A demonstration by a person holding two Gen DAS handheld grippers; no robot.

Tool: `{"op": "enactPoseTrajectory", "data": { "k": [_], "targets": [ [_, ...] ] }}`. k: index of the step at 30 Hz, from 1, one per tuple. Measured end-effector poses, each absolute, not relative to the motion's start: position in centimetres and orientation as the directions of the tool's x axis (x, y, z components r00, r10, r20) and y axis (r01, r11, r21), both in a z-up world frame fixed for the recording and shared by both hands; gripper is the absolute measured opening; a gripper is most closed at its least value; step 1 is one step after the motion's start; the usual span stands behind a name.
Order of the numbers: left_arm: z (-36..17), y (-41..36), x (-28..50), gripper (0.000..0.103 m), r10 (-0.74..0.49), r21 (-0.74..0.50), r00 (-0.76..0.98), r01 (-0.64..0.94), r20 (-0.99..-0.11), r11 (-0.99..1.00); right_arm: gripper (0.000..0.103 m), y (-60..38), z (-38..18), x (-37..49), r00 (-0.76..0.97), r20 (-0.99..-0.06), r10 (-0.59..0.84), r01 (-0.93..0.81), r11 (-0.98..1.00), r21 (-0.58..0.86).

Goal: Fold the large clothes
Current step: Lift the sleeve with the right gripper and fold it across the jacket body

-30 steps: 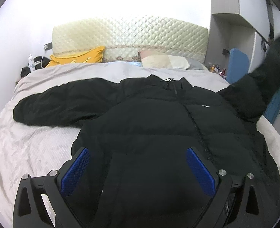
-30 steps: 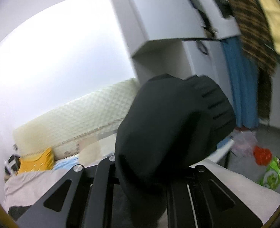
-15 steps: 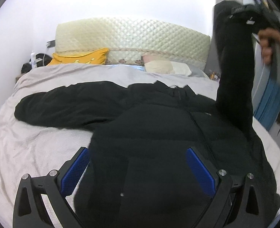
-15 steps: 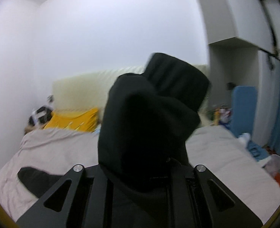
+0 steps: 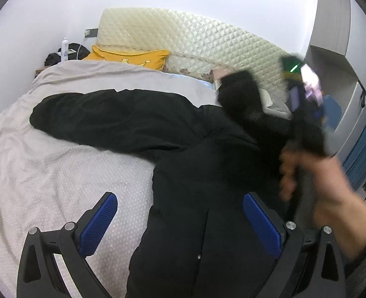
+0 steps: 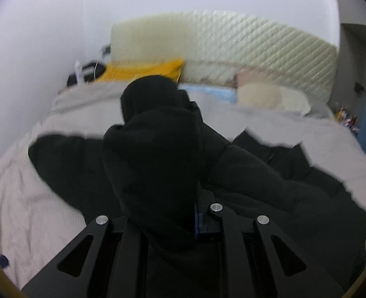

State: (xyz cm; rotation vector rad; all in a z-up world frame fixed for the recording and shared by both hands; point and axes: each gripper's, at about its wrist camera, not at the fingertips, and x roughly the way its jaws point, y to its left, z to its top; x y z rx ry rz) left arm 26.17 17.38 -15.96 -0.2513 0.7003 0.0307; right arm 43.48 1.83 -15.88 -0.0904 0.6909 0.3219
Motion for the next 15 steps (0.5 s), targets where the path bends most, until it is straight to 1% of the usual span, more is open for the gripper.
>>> {"op": "enactPoseTrajectory", "data": {
  "k": [3,5,11,12,13,14,15],
  "targets": [
    [-16.5,17.7,26.1,0.103,-0.054,-0.221,0.761,-0.119,-0.646,0.968,0.013,2.5,-19.7,43.5,0.688,-0.681,0.250,-0.294,0.954,0.054],
    [-16.6,17.9,26.1,0.103,-0.064,-0.237,0.759,-0.121,-0.648,0.964,0.013,3.2,-21.1,43.6,0.686,-0.686,0.242,-0.288,0.956,0.049],
    [-16.5,18.1,25.9,0.103,-0.044,-0.240,0.770,-0.144,-0.637,0.960,0.014,3.8,-19.6,43.7,0.686,-0.684,0.248,-0.280,0.958,0.067],
    [-16.6,18.1,25.9,0.103,-0.047,-0.242,0.767,-0.143,-0.640,0.960,0.018,3.7,-19.2,43.8,0.679,-0.688,0.258,-0.291,0.954,0.071],
    [-16.7,18.1,26.1,0.103,-0.052,-0.244,0.764,-0.140,-0.643,0.960,0.028,3.7,-18.9,43.7,0.676,-0.687,0.265,-0.301,0.951,0.070],
    [-16.7,17.9,26.0,0.103,-0.058,-0.246,0.762,-0.135,-0.645,0.960,0.033,3.7,-18.6,43.4,0.677,-0.686,0.268,-0.309,0.949,0.065],
    [-16.7,17.7,26.0,0.103,-0.060,-0.244,0.761,-0.131,-0.646,0.961,0.048,3.5,-18.0,42.9,0.679,-0.681,0.274,-0.319,0.946,0.062]
  ]
}}
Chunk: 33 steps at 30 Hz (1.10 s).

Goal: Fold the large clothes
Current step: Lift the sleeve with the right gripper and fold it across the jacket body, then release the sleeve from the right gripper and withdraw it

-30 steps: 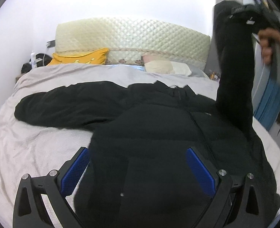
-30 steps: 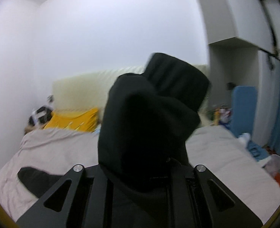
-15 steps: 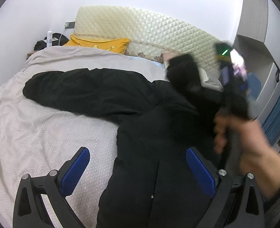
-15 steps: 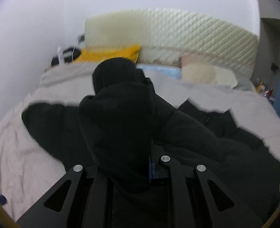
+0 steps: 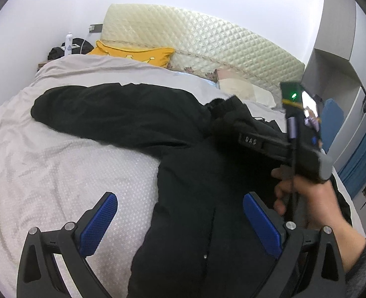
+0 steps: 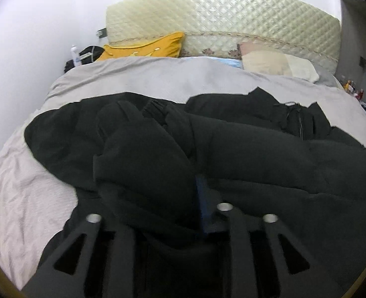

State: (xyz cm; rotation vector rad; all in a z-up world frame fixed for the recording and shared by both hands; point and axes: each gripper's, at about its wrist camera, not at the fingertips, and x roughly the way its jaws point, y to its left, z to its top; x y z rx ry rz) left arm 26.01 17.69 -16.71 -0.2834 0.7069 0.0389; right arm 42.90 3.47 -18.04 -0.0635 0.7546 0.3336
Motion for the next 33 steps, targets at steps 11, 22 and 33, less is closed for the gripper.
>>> {"op": "enactPoseTrajectory", "data": {
  "k": [11,22,33],
  "targets": [
    [-15.0,15.0,24.3,0.103,-0.054,-0.190,0.798,-0.077,-0.600,0.979,0.079,-2.6,-11.9,36.6,0.755,-0.583,0.301,-0.307,0.947,0.092],
    [-13.2,11.8,22.1,0.103,-0.054,-0.142,0.823,-0.032,-0.566,0.989,0.079,-11.1,-7.4,27.0,0.868,-0.466,0.171,-0.207,0.978,-0.027],
    [-12.7,9.9,20.9,0.103,-0.049,-0.106,0.823,-0.013,-0.567,0.994,0.079,-18.1,-7.0,17.9,0.857,-0.496,0.140,-0.130,0.990,0.054]
  ]
}}
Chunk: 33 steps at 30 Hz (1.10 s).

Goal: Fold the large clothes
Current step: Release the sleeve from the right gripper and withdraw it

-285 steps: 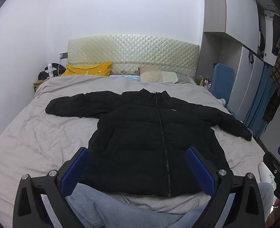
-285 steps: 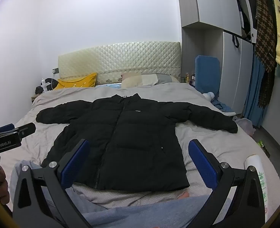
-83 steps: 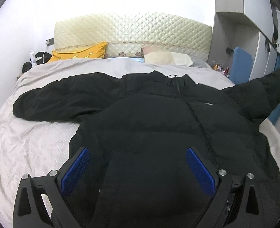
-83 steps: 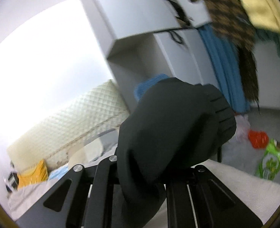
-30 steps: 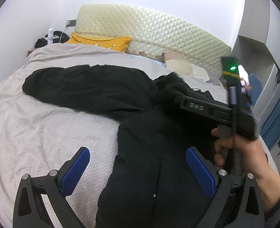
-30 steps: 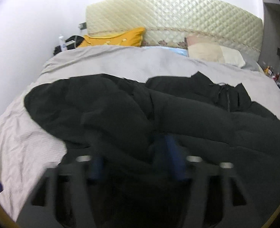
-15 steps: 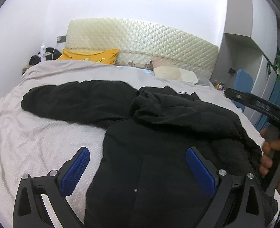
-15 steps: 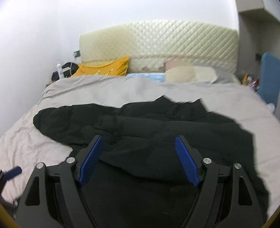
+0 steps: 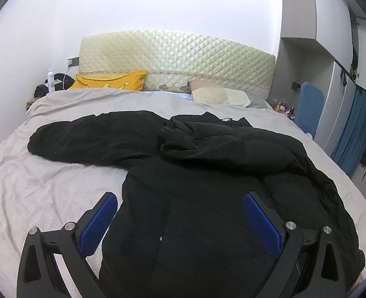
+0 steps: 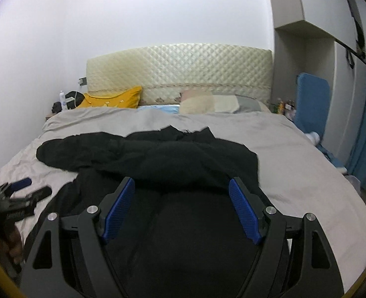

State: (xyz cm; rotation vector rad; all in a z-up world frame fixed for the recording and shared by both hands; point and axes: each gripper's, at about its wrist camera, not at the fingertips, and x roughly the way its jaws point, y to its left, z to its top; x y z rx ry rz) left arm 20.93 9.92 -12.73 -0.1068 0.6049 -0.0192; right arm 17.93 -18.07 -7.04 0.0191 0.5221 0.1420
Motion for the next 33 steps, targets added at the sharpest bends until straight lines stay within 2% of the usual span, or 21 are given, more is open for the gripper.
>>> {"op": "enactPoseTrajectory", "data": {
  "k": [3,12,23,27,33],
  "targets": [
    [-12.6,9.5,20.6,0.103,-0.043,-0.089,0.823,-0.009,-0.566,0.996,0.079,-19.1,-7.2,15.7,0.845,-0.516,0.139,-0.127,0.990,0.058],
    [-12.7,8.3,20.5,0.103,-0.069,-0.084,0.823,0.025,-0.564,0.996,0.079,-20.8,-8.4,9.5,0.861,-0.493,0.126,-0.086,0.991,0.102],
    [-13.0,8.7,22.6,0.103,-0.141,-0.127,0.780,0.079,-0.609,0.989,0.079,-19.9,-9.5,9.0,0.872,-0.482,0.087,-0.073,0.996,0.049],
    [-11.4,11.0,25.1,0.103,-0.189,-0.188,0.754,0.089,-0.630,0.978,0.080,-20.2,-9.6,8.4,0.883,-0.464,0.067,-0.052,0.998,0.046],
    [-7.3,18.0,29.2,0.103,-0.165,-0.220,0.765,0.032,-0.623,0.975,0.081,-20.5,-10.0,9.0,0.882,-0.468,0.060,-0.040,0.998,0.051]
  ]
}}
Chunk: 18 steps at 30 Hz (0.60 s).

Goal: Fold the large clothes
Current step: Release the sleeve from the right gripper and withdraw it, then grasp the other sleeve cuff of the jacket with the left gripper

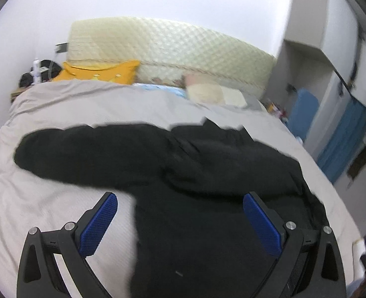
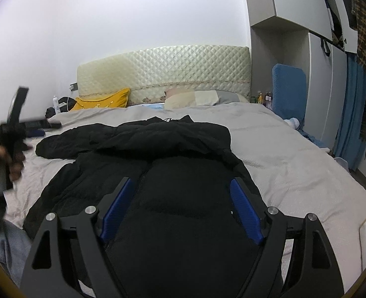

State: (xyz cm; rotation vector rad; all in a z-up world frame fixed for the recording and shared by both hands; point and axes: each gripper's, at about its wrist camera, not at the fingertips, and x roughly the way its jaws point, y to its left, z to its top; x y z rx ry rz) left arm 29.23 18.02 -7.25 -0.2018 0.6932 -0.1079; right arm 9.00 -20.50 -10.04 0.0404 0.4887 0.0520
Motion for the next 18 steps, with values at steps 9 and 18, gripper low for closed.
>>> {"op": "enactPoseTrajectory", "data": {
  "k": [9,18],
  "targets": [
    [-7.7,33.0,35.7,0.103,-0.060,-0.275,0.751,-0.166,-0.658,0.947,0.083,-20.4,-11.3,10.7,0.859,-0.509,0.058,-0.022,0.997,0.076],
    [-18.1,44.1,38.9,0.100,-0.089,-0.439,0.721,-0.314,-0.687,0.842,0.097,-17.5,-11.8,13.3,0.822,-0.568,0.049,-0.011,0.997,0.070]
  ]
}}
